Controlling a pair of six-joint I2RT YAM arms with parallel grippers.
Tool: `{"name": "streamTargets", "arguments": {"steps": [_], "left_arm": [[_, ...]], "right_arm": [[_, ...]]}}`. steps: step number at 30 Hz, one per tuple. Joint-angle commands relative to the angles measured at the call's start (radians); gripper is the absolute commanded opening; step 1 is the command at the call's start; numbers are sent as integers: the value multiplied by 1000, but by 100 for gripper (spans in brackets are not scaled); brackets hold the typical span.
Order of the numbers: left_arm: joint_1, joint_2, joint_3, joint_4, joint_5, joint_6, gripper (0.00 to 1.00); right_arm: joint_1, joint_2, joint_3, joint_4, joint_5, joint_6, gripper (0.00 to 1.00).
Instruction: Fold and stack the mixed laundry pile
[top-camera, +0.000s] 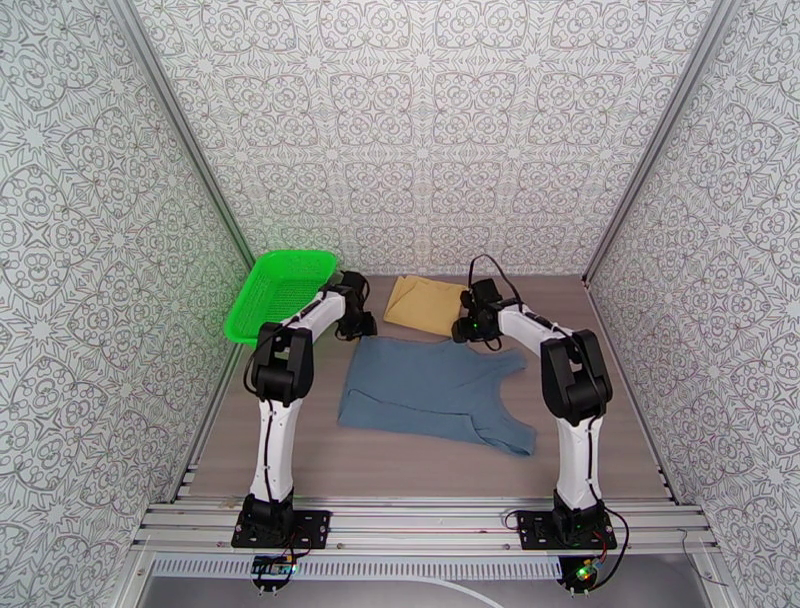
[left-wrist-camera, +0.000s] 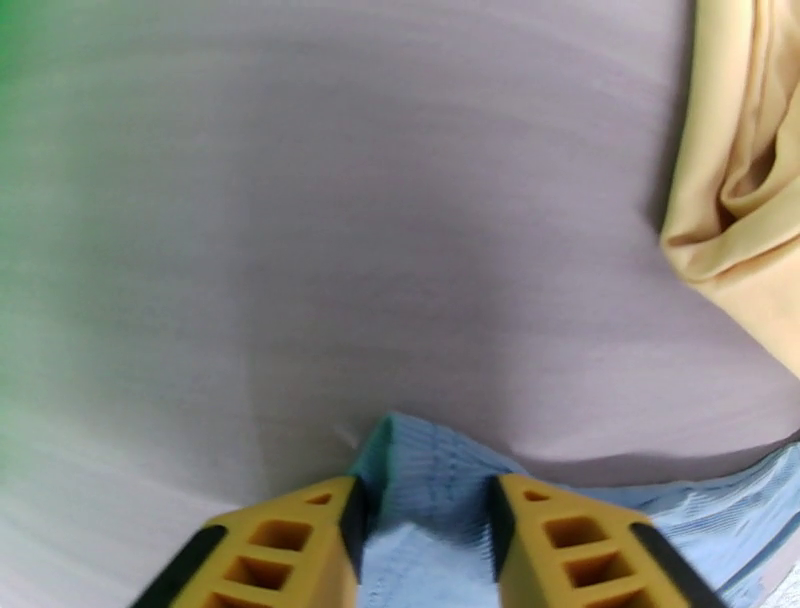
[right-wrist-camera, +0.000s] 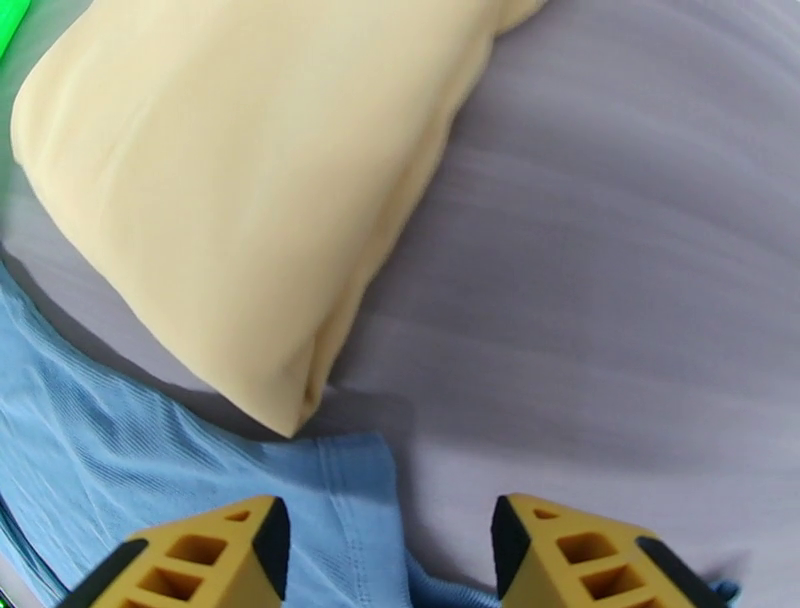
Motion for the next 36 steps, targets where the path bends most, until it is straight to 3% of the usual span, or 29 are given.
{"name": "streamTargets", "arguments": {"steps": [1,10,13,17,20,26,36], "left_arm": [[-16,44,-1,39,-5,29,34],[-36,28,-35,57,-4,36,13],[-38,19,-47,62,-8,36,0],[-36,-7,-81,81,-20,34,0],[-32,-53,-125,113,-31,29,0],[-24,-203,-258,229,-36,28,0],[-22,-375,-486,431,-20,20,0]], "right_arm": [[-7,39,33,-49,-57,-64,56],[-7,111,91,-82,-90,-74,43],[-7,139,131,-96,-76,-60,28],[-7,134,143,-91,-55,-38,9],[-7,95,117,-75,-36,-29,3],[-7,-22,13,-19,-17,-19,0],[-7,-147,-139,78,-100,-19,0]]}}
